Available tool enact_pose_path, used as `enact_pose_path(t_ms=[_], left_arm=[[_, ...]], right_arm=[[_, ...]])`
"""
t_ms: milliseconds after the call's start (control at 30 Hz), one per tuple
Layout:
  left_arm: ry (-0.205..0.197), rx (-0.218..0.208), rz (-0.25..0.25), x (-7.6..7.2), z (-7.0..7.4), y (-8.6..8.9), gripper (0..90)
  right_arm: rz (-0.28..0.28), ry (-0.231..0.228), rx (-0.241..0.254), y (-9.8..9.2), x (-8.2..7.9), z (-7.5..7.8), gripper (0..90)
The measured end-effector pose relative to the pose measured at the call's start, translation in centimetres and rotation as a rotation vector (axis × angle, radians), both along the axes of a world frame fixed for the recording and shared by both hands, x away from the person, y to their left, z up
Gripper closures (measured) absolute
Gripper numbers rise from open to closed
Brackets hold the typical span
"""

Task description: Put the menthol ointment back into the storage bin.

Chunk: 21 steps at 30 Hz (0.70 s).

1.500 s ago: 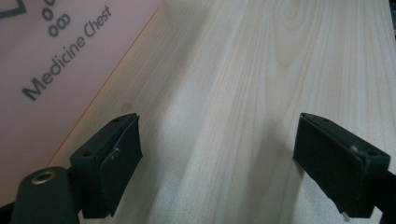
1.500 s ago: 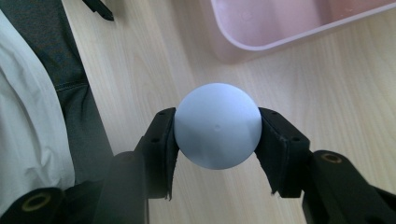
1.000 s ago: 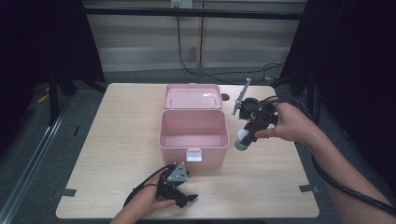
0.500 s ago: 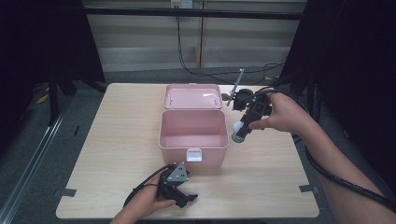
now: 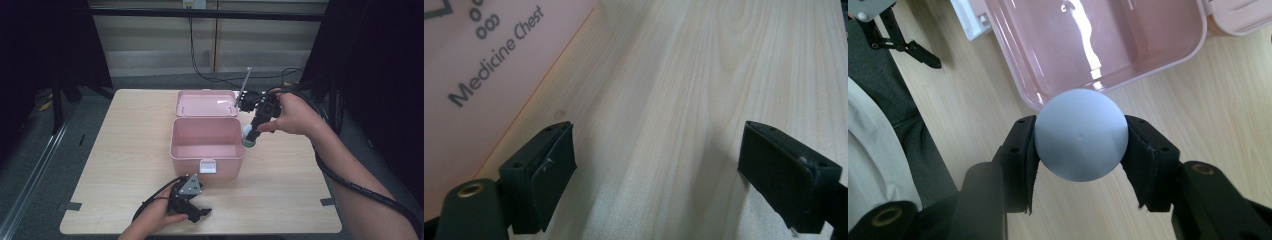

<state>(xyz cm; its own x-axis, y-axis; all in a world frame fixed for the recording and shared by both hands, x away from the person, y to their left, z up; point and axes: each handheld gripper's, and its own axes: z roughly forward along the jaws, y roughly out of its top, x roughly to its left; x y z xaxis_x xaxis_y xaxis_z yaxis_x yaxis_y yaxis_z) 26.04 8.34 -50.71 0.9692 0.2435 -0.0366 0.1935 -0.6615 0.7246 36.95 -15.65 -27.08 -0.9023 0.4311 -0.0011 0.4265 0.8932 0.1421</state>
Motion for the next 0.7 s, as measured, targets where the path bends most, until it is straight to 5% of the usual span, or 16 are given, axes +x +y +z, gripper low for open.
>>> enact_pose_path(t_ms=[700], left_arm=[[0.0, 0.004, 0.0, 0.0, 0.0, 0.0, 14.5]], right_arm=[[-0.068, 0.034, 0.021, 3.2, 2.6, -1.7, 50.5]])
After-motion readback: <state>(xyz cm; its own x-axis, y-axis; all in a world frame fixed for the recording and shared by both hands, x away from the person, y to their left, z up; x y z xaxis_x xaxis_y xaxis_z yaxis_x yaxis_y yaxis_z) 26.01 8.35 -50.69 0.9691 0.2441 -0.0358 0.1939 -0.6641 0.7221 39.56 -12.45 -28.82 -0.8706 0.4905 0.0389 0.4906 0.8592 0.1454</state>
